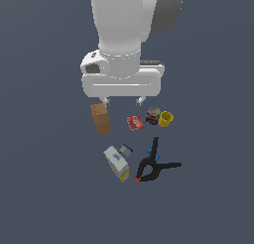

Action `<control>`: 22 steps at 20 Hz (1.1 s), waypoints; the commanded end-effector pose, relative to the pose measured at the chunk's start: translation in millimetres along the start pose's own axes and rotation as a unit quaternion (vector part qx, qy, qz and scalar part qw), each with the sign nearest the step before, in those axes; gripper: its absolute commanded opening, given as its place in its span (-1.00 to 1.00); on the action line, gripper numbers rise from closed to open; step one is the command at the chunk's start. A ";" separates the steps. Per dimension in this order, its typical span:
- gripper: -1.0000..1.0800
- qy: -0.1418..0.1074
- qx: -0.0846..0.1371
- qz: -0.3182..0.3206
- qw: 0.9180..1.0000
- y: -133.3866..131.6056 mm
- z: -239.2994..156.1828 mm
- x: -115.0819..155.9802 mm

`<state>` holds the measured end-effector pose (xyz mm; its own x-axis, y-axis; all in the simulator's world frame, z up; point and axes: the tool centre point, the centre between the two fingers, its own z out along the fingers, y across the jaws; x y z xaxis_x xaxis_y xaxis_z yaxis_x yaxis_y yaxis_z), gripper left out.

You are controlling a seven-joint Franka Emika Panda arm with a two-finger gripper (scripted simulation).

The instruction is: Pick up a designated object from a clutter of objects.

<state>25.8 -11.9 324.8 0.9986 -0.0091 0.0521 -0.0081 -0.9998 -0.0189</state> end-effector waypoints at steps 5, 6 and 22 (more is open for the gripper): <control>0.92 -0.004 -0.003 -0.056 0.998 3.3 15.2 17.9; 0.92 -0.005 -0.004 -0.068 0.998 3.9 18.4 21.4; 0.92 -0.021 -0.005 -0.268 0.963 16.9 86.0 78.6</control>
<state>103.3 -26.7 249.5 0.8800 0.4748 0.0136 0.4748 -0.8801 0.0092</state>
